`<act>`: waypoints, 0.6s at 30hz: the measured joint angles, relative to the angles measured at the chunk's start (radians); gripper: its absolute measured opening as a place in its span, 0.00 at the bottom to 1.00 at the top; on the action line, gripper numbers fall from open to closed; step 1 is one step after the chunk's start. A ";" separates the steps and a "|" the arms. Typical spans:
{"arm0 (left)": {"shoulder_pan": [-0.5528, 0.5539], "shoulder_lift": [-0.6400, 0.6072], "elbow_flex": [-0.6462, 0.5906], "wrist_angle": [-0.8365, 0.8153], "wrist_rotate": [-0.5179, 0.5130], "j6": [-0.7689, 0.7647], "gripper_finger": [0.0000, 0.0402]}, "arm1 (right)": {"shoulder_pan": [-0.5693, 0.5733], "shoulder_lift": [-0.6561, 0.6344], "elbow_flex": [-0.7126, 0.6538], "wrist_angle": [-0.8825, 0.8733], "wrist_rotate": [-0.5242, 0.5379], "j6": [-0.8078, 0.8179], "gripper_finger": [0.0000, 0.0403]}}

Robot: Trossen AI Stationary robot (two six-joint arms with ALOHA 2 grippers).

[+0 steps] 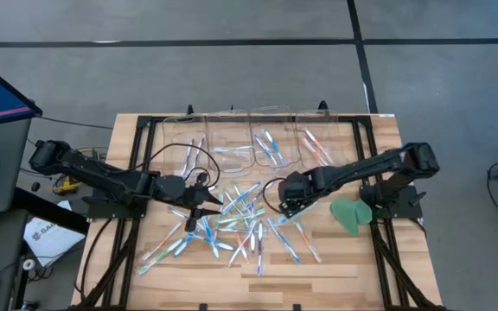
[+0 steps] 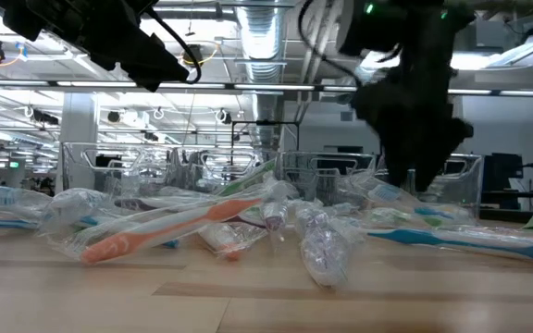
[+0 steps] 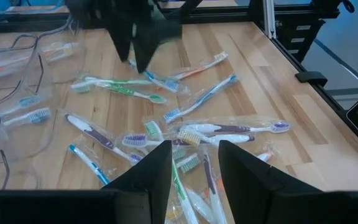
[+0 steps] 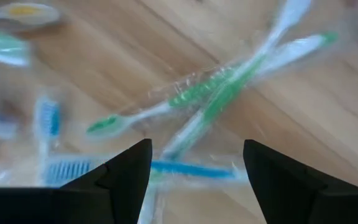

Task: Pick & Place Toothbrushes
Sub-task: Put the green toothbrush into the middle left transparent bin

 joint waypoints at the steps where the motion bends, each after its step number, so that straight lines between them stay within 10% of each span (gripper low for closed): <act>1: 0.000 0.000 0.000 0.000 0.000 0.000 0.31 | 0.001 0.023 0.000 0.004 0.000 -0.003 0.62; 18: 0.000 0.000 0.000 -0.001 0.000 0.000 0.31 | -0.046 0.159 0.003 0.019 -0.028 -0.072 0.61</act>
